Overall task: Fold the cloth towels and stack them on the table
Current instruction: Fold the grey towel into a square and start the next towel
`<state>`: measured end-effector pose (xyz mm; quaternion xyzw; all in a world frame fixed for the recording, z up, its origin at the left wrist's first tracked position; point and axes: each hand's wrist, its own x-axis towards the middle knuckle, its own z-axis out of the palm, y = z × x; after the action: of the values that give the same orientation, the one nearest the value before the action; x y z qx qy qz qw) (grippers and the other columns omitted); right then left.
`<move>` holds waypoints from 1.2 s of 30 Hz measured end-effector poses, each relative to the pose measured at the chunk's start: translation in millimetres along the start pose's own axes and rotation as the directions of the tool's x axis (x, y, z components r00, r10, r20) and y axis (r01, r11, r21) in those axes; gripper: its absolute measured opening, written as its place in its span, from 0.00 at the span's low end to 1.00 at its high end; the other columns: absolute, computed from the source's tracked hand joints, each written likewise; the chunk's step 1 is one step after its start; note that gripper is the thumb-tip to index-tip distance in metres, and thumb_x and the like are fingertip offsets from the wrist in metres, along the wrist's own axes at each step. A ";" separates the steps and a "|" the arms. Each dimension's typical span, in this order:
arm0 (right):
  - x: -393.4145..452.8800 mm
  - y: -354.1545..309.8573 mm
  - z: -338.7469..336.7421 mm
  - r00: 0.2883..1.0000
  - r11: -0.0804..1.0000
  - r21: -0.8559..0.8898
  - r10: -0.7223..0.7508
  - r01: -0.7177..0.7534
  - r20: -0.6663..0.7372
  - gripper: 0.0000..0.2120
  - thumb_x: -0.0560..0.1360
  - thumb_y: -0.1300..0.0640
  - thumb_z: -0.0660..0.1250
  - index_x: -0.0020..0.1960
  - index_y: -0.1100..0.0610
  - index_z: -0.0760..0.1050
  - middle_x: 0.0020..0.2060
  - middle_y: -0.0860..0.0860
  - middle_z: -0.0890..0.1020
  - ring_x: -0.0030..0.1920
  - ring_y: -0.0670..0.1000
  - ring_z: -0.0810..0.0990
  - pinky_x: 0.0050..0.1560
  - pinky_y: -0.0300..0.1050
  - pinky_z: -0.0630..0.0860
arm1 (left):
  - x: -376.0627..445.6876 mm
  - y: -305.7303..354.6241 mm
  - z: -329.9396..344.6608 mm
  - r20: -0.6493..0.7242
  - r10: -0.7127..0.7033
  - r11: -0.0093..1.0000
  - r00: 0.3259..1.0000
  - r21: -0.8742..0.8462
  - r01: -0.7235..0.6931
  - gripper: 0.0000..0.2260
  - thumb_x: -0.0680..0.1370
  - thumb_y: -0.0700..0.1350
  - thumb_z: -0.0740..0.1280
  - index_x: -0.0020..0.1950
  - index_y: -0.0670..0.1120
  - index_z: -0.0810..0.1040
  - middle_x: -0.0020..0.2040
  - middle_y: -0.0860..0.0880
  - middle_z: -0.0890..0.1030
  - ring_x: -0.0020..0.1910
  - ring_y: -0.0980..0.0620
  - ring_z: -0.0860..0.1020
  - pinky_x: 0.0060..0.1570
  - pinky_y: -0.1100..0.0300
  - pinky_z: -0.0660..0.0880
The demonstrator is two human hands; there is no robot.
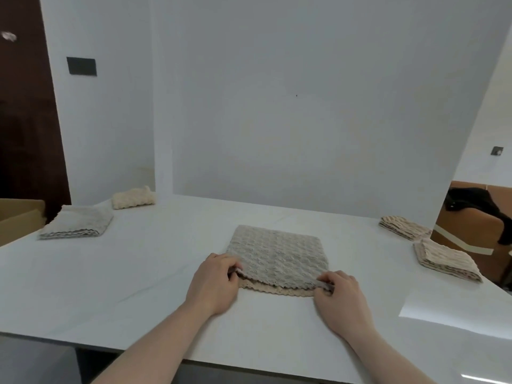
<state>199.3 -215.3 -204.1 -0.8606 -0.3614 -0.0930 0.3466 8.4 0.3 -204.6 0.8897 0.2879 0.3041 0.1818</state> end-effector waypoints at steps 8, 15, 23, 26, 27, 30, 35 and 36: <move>3.8 5.6 3.8 0.993 0.997 -0.018 -0.081 0.079 -0.085 0.06 0.80 0.56 0.65 0.47 0.47 0.78 0.40 0.41 0.75 0.51 0.52 0.75 0.48 0.44 0.68 | 4.9 -4.0 5.1 0.029 0.003 0.996 1.000 -0.086 0.000 0.08 0.81 0.47 0.64 0.48 0.57 0.80 0.45 0.65 0.78 0.52 0.60 0.71 0.49 0.68 0.67; 9.1 3.5 -2.3 0.982 0.976 0.164 -0.121 0.145 -0.146 0.17 0.74 0.67 0.70 0.45 0.42 0.80 0.42 0.38 0.81 0.47 0.42 0.79 0.49 0.31 0.70 | 18.8 -2.9 -3.9 -0.083 -0.057 0.989 0.995 -0.144 0.045 0.13 0.78 0.39 0.67 0.45 0.59 0.81 0.46 0.62 0.82 0.50 0.58 0.79 0.53 0.61 0.75; 60.4 -64.2 -83.6 0.964 0.930 0.355 0.000 0.098 -0.267 0.12 0.80 0.63 0.64 0.50 0.49 0.83 0.46 0.43 0.84 0.49 0.43 0.80 0.48 0.35 0.71 | 84.0 80.1 -97.4 -0.338 -0.028 0.966 0.941 -0.251 -0.061 0.10 0.78 0.38 0.66 0.51 0.50 0.86 0.50 0.53 0.86 0.53 0.52 0.81 0.57 0.58 0.76; 67.2 -104.6 -131.2 0.947 0.894 0.420 -0.015 0.157 -0.322 0.12 0.80 0.63 0.63 0.50 0.50 0.83 0.43 0.40 0.83 0.43 0.32 0.79 0.39 0.25 0.70 | 91.6 114.3 -144.1 -0.433 0.002 0.944 0.901 -0.296 -0.144 0.09 0.79 0.40 0.67 0.51 0.51 0.85 0.49 0.54 0.85 0.52 0.52 0.81 0.57 0.55 0.78; 65.7 -114.7 -145.2 0.935 0.885 0.425 -0.032 0.190 -0.352 0.13 0.80 0.64 0.63 0.49 0.50 0.82 0.42 0.39 0.83 0.42 0.30 0.78 0.39 0.23 0.70 | 90.6 123.0 -158.3 -0.460 0.024 0.938 0.888 -0.297 -0.179 0.09 0.79 0.40 0.67 0.51 0.51 0.85 0.48 0.54 0.85 0.51 0.53 0.81 0.57 0.54 0.78; 55.7 -133.6 -177.5 0.909 0.871 0.421 -0.063 0.252 -0.413 0.12 0.80 0.62 0.63 0.50 0.49 0.83 0.43 0.40 0.84 0.43 0.32 0.79 0.40 0.23 0.71 | 77.9 140.8 -195.8 -0.503 0.111 0.923 0.857 -0.268 -0.277 0.06 0.80 0.42 0.68 0.51 0.51 0.84 0.47 0.56 0.84 0.49 0.55 0.81 0.55 0.53 0.79; 30.2 -144.7 -202.8 0.886 0.840 0.458 -0.057 0.292 -0.460 0.08 0.80 0.59 0.66 0.52 0.49 0.83 0.44 0.43 0.85 0.46 0.41 0.81 0.44 0.34 0.73 | 46.1 146.4 -235.4 -0.527 0.182 0.929 0.830 -0.184 -0.321 0.04 0.80 0.45 0.69 0.51 0.50 0.84 0.46 0.56 0.84 0.47 0.55 0.80 0.52 0.54 0.79; 24.8 -145.4 -204.5 0.884 0.834 0.468 -0.049 0.293 -0.466 0.07 0.79 0.58 0.67 0.51 0.49 0.83 0.43 0.43 0.85 0.44 0.42 0.81 0.43 0.34 0.73 | 40.7 145.3 -239.8 -0.520 0.187 0.932 0.833 -0.176 -0.318 0.04 0.80 0.45 0.69 0.51 0.50 0.84 0.46 0.56 0.84 0.47 0.55 0.80 0.52 0.55 0.78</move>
<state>135.9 -264.7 34.8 -0.6526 -0.3635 -0.2117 0.6302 -61.6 -50.4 65.2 0.7811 0.1622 0.5777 0.1726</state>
